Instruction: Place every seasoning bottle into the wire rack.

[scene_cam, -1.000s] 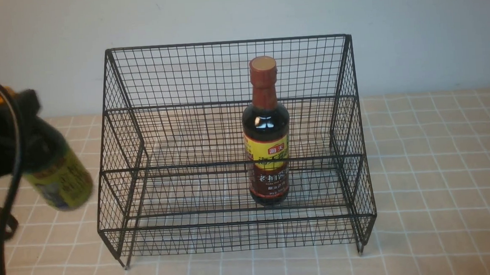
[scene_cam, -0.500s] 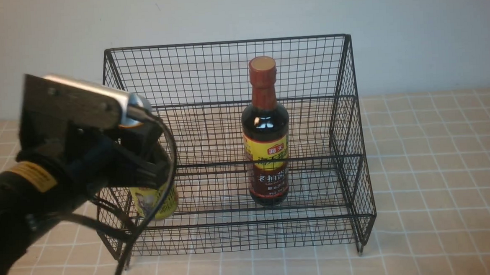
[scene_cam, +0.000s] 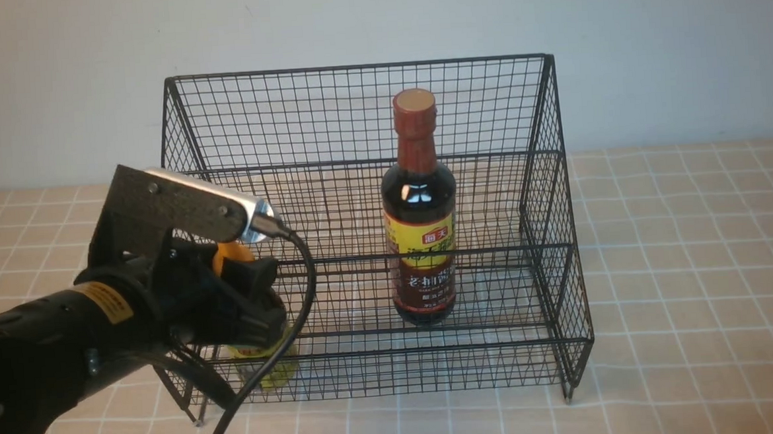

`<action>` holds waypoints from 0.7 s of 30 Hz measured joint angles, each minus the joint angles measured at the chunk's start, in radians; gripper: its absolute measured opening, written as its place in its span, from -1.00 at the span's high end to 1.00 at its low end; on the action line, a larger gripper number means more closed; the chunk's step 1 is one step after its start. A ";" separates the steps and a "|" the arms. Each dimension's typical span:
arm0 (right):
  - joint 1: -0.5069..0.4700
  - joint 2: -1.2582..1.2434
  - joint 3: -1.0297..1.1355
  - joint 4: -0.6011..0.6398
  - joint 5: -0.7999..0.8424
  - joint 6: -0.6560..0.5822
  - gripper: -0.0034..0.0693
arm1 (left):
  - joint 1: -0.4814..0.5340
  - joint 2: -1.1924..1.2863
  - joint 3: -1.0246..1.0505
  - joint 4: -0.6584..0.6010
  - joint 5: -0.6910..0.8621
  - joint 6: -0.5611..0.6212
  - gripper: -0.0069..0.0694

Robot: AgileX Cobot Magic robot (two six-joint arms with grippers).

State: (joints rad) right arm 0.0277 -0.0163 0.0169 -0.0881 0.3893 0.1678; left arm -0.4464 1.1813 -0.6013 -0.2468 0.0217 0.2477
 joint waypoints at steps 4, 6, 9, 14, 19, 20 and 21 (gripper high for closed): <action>0.000 0.000 0.000 0.000 0.000 0.000 0.94 | 0.000 -0.001 -0.006 0.000 0.023 0.000 -0.15; 0.000 0.000 0.000 0.000 0.000 0.000 0.94 | 0.000 -0.001 -0.009 0.000 0.023 0.000 -0.28; 0.000 0.000 0.000 0.000 0.000 0.000 0.94 | 0.000 -0.002 -0.010 0.000 0.024 0.000 -0.39; 0.000 0.000 0.000 0.000 0.000 0.000 0.94 | 0.000 -0.051 -0.016 -0.006 0.046 -0.002 -0.46; 0.000 0.000 0.000 0.000 0.000 0.000 0.94 | 0.000 -0.187 -0.038 -0.039 0.195 -0.004 -0.43; 0.000 0.000 0.000 0.000 0.000 0.000 0.94 | 0.000 -0.211 -0.038 -0.041 0.225 -0.007 -0.41; 0.000 0.000 0.000 0.000 0.000 0.000 0.94 | 0.000 -0.237 -0.039 -0.041 0.250 -0.012 -0.37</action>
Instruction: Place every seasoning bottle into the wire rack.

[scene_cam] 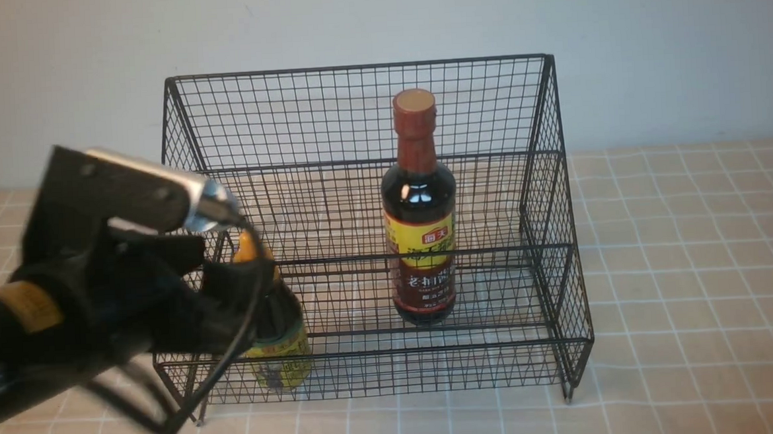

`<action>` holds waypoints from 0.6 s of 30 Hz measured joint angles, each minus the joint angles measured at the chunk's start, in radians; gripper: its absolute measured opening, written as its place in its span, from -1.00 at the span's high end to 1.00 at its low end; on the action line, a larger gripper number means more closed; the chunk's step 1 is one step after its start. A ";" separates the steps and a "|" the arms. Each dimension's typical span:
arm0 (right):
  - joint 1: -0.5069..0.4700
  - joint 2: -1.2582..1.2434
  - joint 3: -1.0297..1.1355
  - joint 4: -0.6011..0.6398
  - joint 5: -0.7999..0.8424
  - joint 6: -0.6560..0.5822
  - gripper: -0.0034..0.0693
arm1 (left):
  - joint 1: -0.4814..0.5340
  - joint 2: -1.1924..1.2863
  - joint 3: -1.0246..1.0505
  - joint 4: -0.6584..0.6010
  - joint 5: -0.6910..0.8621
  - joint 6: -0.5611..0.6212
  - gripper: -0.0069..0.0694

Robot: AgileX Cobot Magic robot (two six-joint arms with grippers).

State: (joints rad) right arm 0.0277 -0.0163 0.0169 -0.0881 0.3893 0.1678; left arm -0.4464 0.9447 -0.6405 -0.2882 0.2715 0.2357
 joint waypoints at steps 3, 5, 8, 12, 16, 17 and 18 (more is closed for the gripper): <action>0.000 0.000 0.000 0.000 0.000 0.000 0.94 | 0.000 -0.090 0.000 0.000 0.129 -0.038 -0.17; 0.000 0.000 0.000 0.000 0.000 0.000 0.94 | 0.000 -0.162 0.000 0.004 0.201 -0.071 0.10; 0.000 0.000 0.000 0.000 0.000 0.000 0.94 | 0.000 -0.251 0.000 0.007 0.270 -0.125 0.51; 0.000 0.000 0.000 0.000 0.000 0.000 0.94 | 0.000 -0.377 0.000 0.026 0.317 -0.199 0.79; 0.000 0.000 0.000 0.000 0.000 0.000 0.94 | 0.000 -0.516 0.000 0.070 0.326 -0.222 0.84; 0.000 0.000 0.000 0.000 0.000 0.000 0.94 | 0.000 -0.545 0.000 0.071 0.326 -0.224 0.84; 0.000 0.000 0.000 0.000 0.000 0.000 0.94 | 0.000 -0.565 0.000 0.072 0.326 -0.225 0.84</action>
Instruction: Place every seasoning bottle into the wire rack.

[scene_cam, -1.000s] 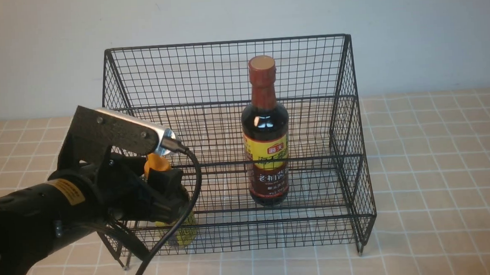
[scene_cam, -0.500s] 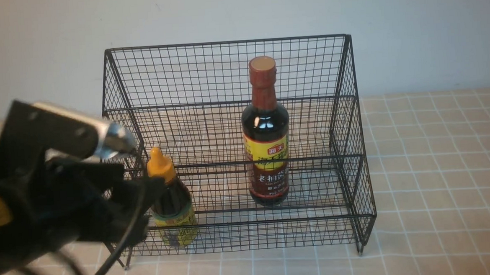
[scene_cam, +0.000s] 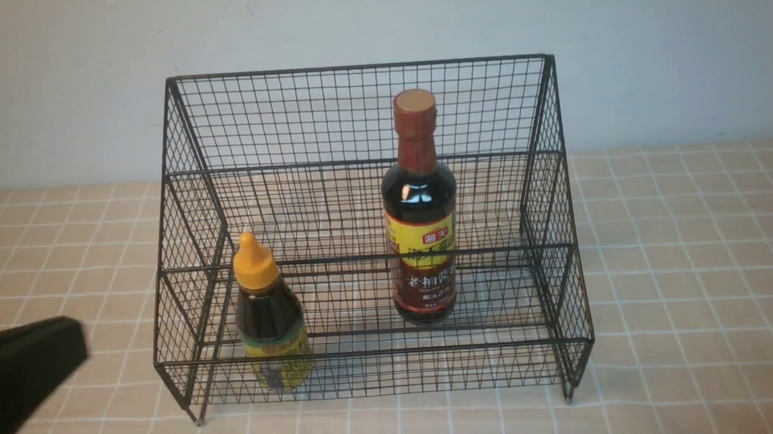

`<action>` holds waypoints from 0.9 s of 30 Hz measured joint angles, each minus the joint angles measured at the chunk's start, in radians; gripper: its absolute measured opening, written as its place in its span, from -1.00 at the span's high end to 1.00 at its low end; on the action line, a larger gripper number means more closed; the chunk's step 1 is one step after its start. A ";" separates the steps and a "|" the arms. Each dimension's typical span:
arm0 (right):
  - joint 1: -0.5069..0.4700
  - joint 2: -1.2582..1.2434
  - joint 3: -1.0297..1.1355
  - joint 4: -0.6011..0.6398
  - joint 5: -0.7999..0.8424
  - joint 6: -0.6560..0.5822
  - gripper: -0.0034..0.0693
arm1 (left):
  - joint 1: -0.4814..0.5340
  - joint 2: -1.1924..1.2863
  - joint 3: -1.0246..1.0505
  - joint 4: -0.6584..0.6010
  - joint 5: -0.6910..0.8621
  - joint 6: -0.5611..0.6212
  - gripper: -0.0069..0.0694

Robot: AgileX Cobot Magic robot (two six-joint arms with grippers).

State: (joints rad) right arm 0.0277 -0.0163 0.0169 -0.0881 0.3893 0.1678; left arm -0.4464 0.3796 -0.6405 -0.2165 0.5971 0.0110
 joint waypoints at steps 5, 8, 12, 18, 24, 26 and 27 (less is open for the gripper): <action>0.000 0.000 0.000 0.000 0.000 0.000 0.94 | 0.000 -0.053 0.000 0.003 0.000 0.000 0.84; 0.000 0.000 0.000 0.000 0.000 0.000 0.94 | 0.000 -0.057 0.000 0.007 0.000 0.004 0.84; 0.000 0.000 0.000 0.000 0.000 0.000 0.94 | 0.000 -0.057 0.000 0.020 0.000 0.015 0.84; 0.000 0.000 0.000 0.000 0.000 0.000 0.94 | 0.041 -0.136 0.086 0.160 -0.028 0.014 0.84; 0.000 0.000 0.000 0.000 0.000 0.000 0.94 | 0.226 -0.343 0.369 0.203 -0.081 0.031 0.84; 0.000 0.000 0.000 0.000 0.000 0.000 0.94 | 0.272 -0.381 0.456 0.204 -0.083 0.044 0.84; 0.000 0.000 0.000 0.000 -0.001 0.000 0.94 | 0.291 -0.388 0.497 0.204 -0.082 0.048 0.84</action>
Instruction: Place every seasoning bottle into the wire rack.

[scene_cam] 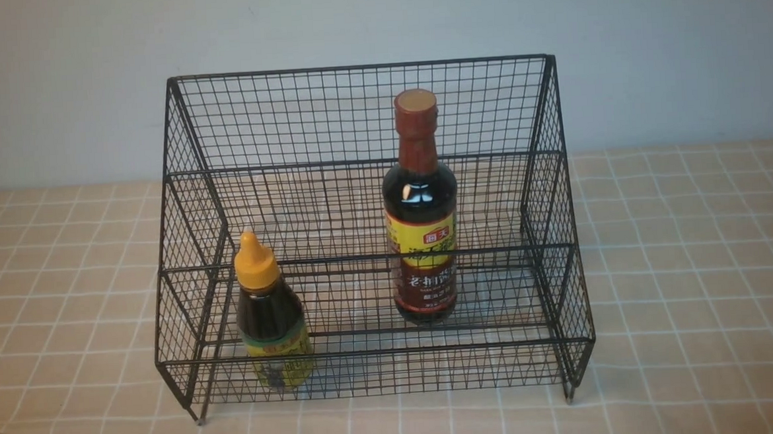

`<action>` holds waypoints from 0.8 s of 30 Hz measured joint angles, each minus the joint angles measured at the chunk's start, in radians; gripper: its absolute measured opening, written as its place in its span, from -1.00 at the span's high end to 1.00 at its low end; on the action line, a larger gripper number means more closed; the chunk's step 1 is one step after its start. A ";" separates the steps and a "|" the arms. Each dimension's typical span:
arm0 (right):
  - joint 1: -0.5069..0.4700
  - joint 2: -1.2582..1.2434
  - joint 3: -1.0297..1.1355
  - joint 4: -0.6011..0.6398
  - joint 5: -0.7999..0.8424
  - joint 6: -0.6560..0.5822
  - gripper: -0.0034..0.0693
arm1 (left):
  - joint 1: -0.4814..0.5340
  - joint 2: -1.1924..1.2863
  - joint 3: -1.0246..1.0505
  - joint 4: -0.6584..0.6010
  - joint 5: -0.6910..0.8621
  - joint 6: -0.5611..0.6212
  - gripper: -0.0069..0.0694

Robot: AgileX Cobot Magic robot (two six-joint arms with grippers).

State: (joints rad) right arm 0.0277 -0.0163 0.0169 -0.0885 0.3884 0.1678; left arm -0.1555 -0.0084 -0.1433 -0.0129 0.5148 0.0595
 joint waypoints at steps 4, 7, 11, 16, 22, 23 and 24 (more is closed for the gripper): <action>0.000 0.000 0.001 0.000 0.000 0.000 0.94 | 0.035 -0.003 0.118 0.000 -0.018 0.005 0.84; 0.000 0.000 0.001 0.000 0.000 0.000 0.94 | 0.041 -0.003 0.154 0.000 -0.065 0.005 0.84; 0.000 0.000 0.001 0.000 -0.001 0.000 0.94 | 0.042 -0.003 0.167 0.000 -0.127 0.005 0.84; 0.000 0.000 0.001 0.000 -0.001 0.000 0.94 | 0.042 -0.003 0.169 0.000 -0.134 0.005 0.84; 0.000 0.000 0.001 0.000 -0.001 0.001 0.94 | 0.042 -0.003 0.169 0.000 -0.134 0.005 0.84; 0.000 0.000 0.001 0.000 -0.001 0.001 0.94 | 0.042 -0.003 0.169 0.000 -0.134 0.005 0.84; 0.000 0.000 0.001 0.000 -0.001 0.001 0.94 | 0.042 -0.003 0.169 0.000 -0.135 0.005 0.84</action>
State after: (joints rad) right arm 0.0277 -0.0163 0.0176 -0.0885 0.3871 0.1686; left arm -0.1134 -0.0114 0.0254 -0.0124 0.3797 0.0646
